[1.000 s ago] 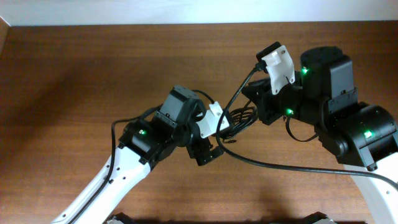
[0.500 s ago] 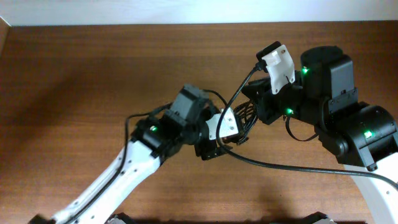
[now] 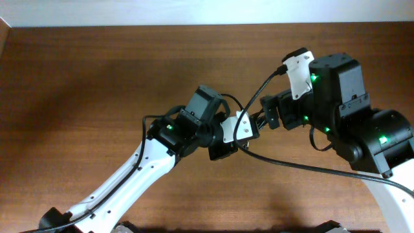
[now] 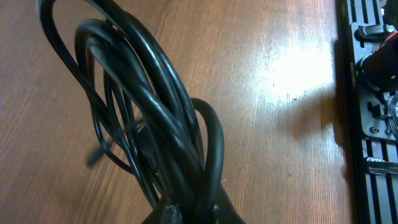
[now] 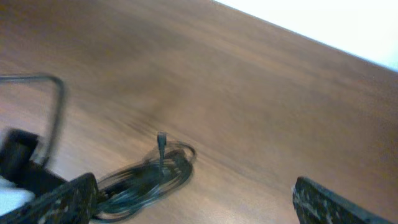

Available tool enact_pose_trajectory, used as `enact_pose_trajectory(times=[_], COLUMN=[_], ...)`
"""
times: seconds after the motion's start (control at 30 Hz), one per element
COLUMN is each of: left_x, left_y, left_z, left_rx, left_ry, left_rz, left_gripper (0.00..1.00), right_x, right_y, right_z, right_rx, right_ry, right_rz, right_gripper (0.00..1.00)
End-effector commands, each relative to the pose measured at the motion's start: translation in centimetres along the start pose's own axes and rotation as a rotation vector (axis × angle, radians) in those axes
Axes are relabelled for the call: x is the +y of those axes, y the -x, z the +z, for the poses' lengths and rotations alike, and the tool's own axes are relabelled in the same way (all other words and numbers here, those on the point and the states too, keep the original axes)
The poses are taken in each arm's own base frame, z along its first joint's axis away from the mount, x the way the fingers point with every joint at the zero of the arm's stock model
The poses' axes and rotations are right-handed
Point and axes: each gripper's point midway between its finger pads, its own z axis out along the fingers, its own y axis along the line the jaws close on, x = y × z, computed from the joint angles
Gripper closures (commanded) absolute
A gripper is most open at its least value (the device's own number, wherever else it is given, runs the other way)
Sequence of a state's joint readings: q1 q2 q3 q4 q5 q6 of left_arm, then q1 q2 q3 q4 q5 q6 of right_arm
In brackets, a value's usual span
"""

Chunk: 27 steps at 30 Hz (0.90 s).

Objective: Untangle cables

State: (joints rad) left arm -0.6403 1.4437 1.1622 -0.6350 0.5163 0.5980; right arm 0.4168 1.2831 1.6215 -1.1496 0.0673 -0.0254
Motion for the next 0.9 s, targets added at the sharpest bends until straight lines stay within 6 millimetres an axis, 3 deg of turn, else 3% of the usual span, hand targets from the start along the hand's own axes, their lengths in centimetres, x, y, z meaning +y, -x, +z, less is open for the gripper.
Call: enact_pose_trajectory(times=[0.0, 0.13, 0.3, 0.47, 0.53, 0.57, 0.6, 0.63, 0.67, 0.7, 0.87], left_x=[-0.7, -0.3, -0.5, -0.3, -0.1, -0.1, -0.1, 0.0, 0.2, 0.3, 0.3], left_y=[2.4, 1.9, 0.8, 1.2, 1.6, 1.6, 1.6, 1.6, 1.5, 1.4, 1.3], left_z=[-3.1, -7.2, -7.4, -7.5, -7.5, -7.5, -7.5, -7.5, -7.6, -7.6, -7.6], left_rx=[-0.087, -0.041, 0.004, -0.012, -0.026, -0.027, -0.027, -0.027, -0.019, -0.014, -0.01], left_ry=[0.046, 0.218, 0.219, 0.23, 0.239, 0.24, 0.24, 0.242, 0.253, 0.261, 0.26], left_rz=[0.05, 0.067, 0.048, 0.056, 0.064, 0.065, 0.065, 0.065, 0.064, 0.063, 0.061], left_gripper=[1.0, 1.0, 1.0, 1.0, 1.0, 1.0, 1.0, 1.0, 1.0, 1.0, 1.0], right_x=[-1.5, -1.2, 0.6, 6.6, 7.4, 7.5, 7.5, 7.6, 7.6, 7.6, 5.4], right_y=[-1.5, -3.0, -2.3, -1.0, -1.6, -2.0, -2.4, -2.9, -3.0, -3.1, -3.3], right_z=[1.6, 4.7, 5.3, 5.1, 5.8, 6.3, 6.8, 7.6, 7.9, 8.1, 8.9], right_rx=[0.1, 0.214, 0.197, 0.196, 0.242, 0.268, 0.294, 0.326, 0.333, 0.34, 0.33], right_ry=[-0.095, -0.11, -0.009, 0.344, 0.39, 0.387, 0.384, 0.381, 0.38, 0.378, 0.248], right_rz=[0.039, 0.173, 0.213, 0.24, 0.247, 0.25, 0.254, 0.257, 0.258, 0.259, 0.237], right_gripper=[0.01, 0.01, 0.0, 0.0, 0.0, 0.05, 0.25, 0.61, 0.83, 0.96, 0.96])
